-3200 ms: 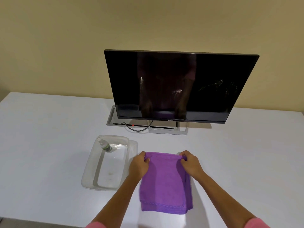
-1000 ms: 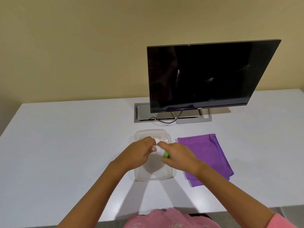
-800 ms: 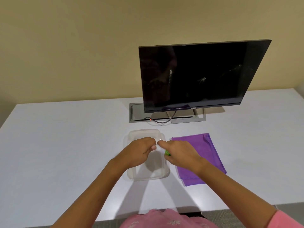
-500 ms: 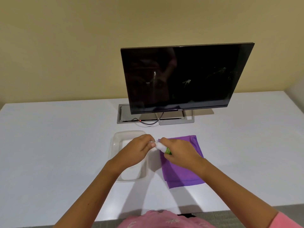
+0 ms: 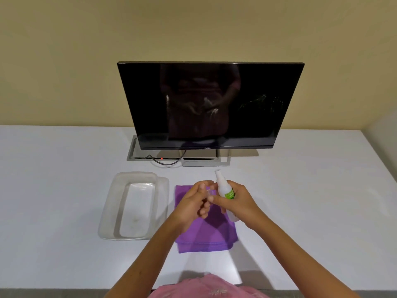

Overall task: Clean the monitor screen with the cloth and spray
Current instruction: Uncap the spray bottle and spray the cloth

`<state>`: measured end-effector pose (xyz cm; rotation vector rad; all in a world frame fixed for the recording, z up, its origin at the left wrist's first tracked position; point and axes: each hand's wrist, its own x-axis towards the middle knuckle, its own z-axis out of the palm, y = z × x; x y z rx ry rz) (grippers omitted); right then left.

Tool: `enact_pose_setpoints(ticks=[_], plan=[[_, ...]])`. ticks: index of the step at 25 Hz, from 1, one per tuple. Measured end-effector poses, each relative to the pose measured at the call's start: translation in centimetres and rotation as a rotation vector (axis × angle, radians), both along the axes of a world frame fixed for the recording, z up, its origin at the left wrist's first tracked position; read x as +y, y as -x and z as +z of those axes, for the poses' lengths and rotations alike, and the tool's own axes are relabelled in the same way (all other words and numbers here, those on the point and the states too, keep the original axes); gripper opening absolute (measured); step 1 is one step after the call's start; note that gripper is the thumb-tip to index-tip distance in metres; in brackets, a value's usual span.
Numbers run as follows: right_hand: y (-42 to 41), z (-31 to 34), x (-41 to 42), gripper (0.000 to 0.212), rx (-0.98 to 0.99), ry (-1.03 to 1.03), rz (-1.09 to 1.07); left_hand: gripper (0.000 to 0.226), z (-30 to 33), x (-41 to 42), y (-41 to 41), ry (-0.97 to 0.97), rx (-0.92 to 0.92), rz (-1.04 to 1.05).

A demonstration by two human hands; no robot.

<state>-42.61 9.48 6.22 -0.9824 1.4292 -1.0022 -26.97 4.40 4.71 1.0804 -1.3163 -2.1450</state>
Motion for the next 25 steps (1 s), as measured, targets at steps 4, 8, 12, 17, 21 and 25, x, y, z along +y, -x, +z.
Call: enact_pose_setpoints(ticks=[4, 8, 12, 17, 21, 25], plan=[[-0.1, -0.4, 0.2, 0.014, -0.023, 0.030, -0.042, 0.042, -1.6, 0.0, 1.2, -0.038, 0.016, -0.001], [3.2, -3.7, 0.5, 0.011, 0.265, -0.009, -0.173, 0.023, -4.9, 0.7, 2.4, 0.356, -0.332, 0.137], [7.3, -8.1, 1.1, 0.011, 0.499, -0.084, -0.217, 0.044, -10.1, 1.1, 0.2, 0.798, -1.067, -0.085], [10.3, -12.0, 1.5, 0.017, 0.576, -0.178, -0.209, 0.067, -11.2, 2.4, -0.6, 0.848, -1.205, -0.302], [10.7, -13.2, 1.6, 0.020, 0.571, -0.154, -0.212, 0.079, -12.2, 2.7, -0.9, 0.839, -1.251, -0.311], [10.8, -13.9, 1.4, 0.041, 0.587, -0.138, -0.217, 0.073, -11.8, 2.2, -0.8, 0.881, -1.234, -0.246]])
